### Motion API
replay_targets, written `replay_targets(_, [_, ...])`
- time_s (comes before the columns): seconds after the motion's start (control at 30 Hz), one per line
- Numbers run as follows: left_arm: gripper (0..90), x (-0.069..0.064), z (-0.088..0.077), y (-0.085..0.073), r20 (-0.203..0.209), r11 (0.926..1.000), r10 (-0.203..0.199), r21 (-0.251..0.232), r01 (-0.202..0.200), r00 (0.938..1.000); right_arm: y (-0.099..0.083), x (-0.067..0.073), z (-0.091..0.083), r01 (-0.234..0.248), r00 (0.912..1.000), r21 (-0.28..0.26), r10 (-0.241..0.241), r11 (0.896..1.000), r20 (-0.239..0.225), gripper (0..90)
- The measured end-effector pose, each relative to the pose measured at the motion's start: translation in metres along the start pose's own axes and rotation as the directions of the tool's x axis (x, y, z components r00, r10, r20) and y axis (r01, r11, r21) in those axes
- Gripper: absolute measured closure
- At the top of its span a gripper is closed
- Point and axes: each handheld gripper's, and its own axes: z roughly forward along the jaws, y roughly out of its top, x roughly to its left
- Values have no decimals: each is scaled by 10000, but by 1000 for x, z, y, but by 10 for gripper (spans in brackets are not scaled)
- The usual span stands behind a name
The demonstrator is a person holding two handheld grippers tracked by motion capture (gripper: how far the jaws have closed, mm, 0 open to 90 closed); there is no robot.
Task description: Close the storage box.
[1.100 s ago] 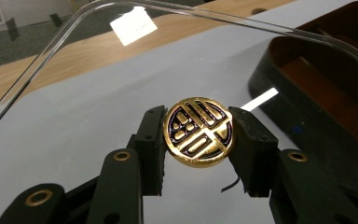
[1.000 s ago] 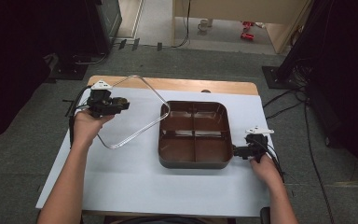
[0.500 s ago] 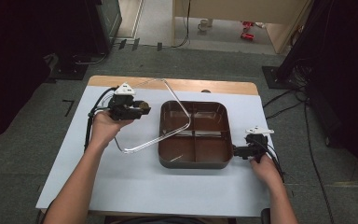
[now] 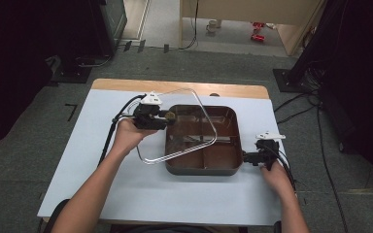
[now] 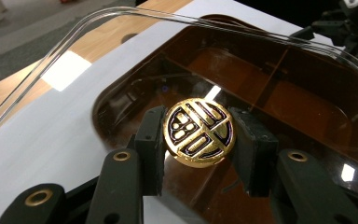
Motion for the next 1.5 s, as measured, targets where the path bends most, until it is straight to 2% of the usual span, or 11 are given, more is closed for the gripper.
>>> replay_targets(0.37, [595, -19, 23, 4, 614, 9976, 607, 306, -627, 9963, 0, 0, 0, 2, 10000, -6, -2, 10000, -1, 0])
replay_targets(0.4, [595, -25, 30, 7, 667, 9942, 904, 515, -939, 9937, 0, 0, 0, 3, 10000, -9, -3, 10000, -2, 0])
replay_targets(0.47, [595, -31, 35, 10, 733, 9913, 1129, 599, -1173, 9909, 0, 0, 0, 3, 10000, -8, -3, 10000, -2, 0])
replay_targets(0.57, [595, -37, 42, 12, 965, 9899, 1184, 670, -1252, 9883, 0, 0, 0, 5, 10000, -10, -5, 10000, -1, 0])
replay_targets(0.6, [595, -42, 48, 14, 1193, 9880, 1260, 747, -1354, 9848, 0, 0, 0, 4, 10000, -9, -4, 10000, -2, 0])
replay_targets(0.77, [595, -50, 64, 18, 1468, 9820, 1574, 816, -1705, 9766, 0, 0, 0, 5, 10000, -9, -5, 10000, -3, 0])
replay_targets(0.93, [595, -53, 73, 21, 1765, 9773, 1743, 893, -1921, 9688, 0, 0, 0, 4, 10000, -5, -4, 10000, -4, 0])
replay_targets(0.97, [595, -52, 79, 23, 1984, 9714, 1879, 1072, -2118, 9619, 0, 0, 0, 4, 10000, -3, -4, 10000, -5, 0])
replay_targets(1.07, [595, -50, 85, 25, 1995, 9623, 2145, 1241, -2418, 9561, 0, 0, 0, -2, 10000, -8, 2, 10000, -3, 0])
replay_targets(1.33, [595, -38, 96, 26, 2295, 9641, 2094, 1139, -2399, 9505, 0, 0, 0, 1, 10000, -8, -1, 10000, -5, 0])
replay_targets(1.5, [594, -34, 100, 23, 2670, 9635, 2283, 762, -2567, 9363, 0, 0, 0, 3, 10000, -5, -3, 10000, -5, 0])
